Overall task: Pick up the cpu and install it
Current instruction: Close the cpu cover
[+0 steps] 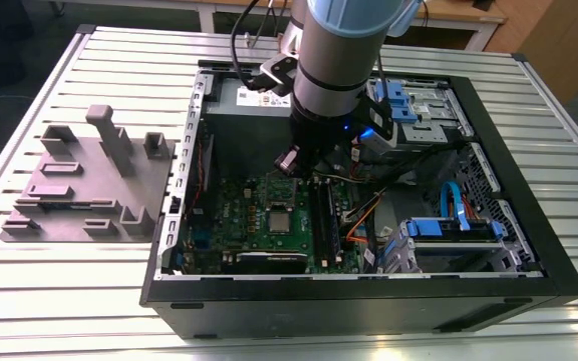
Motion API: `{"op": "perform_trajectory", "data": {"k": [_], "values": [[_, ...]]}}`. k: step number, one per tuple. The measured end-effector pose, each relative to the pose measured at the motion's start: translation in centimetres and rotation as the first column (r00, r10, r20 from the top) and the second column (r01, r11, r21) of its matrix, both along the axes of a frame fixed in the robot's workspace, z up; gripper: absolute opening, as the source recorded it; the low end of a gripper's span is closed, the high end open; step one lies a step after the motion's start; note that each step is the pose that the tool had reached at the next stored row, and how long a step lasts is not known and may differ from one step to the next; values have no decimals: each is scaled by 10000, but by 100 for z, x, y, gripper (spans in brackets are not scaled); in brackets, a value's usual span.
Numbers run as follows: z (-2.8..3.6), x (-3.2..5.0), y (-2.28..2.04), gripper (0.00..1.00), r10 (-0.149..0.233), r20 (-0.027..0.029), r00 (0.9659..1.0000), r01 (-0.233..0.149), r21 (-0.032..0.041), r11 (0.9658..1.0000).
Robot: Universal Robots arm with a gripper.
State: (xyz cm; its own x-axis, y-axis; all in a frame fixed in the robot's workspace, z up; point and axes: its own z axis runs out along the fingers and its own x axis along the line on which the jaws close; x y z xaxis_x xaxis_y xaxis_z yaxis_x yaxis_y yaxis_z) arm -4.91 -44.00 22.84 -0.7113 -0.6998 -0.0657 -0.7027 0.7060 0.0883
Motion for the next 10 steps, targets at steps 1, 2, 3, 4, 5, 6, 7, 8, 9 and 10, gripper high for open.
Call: {"op": "perform_trajectory", "data": {"k": [1, 2, 3, 4, 5, 6, 7, 8, 9, 10], "values": [[0, 0, 0, 10, 0, 0, 10000, 0, 0, 10000], [1, 0, 0, 10, 0, 0, 10000, 0, 0, 10000], [7, -1, -1, 10, 0, -1, 10000, 0, -3, 10000], [16, 0, -1, 10, 0, -1, 10000, 0, -2, 10000], [27, 0, 0, 10, 1, 1, 10000, -1, 1, 10000], [41, 0, 0, 10, 1, 1, 10000, -1, 1, 10000], [57, -1, 0, 10, 1, 0, 10000, -1, 0, 10000], [73, -1, 0, 10, 1, 1, 10000, -1, 0, 10000], [88, -2, 0, 10, 0, 0, 10000, 0, -1, 10000], [98, -2, 0, 10, 1, 0, 10000, -1, 0, 10000]]}}
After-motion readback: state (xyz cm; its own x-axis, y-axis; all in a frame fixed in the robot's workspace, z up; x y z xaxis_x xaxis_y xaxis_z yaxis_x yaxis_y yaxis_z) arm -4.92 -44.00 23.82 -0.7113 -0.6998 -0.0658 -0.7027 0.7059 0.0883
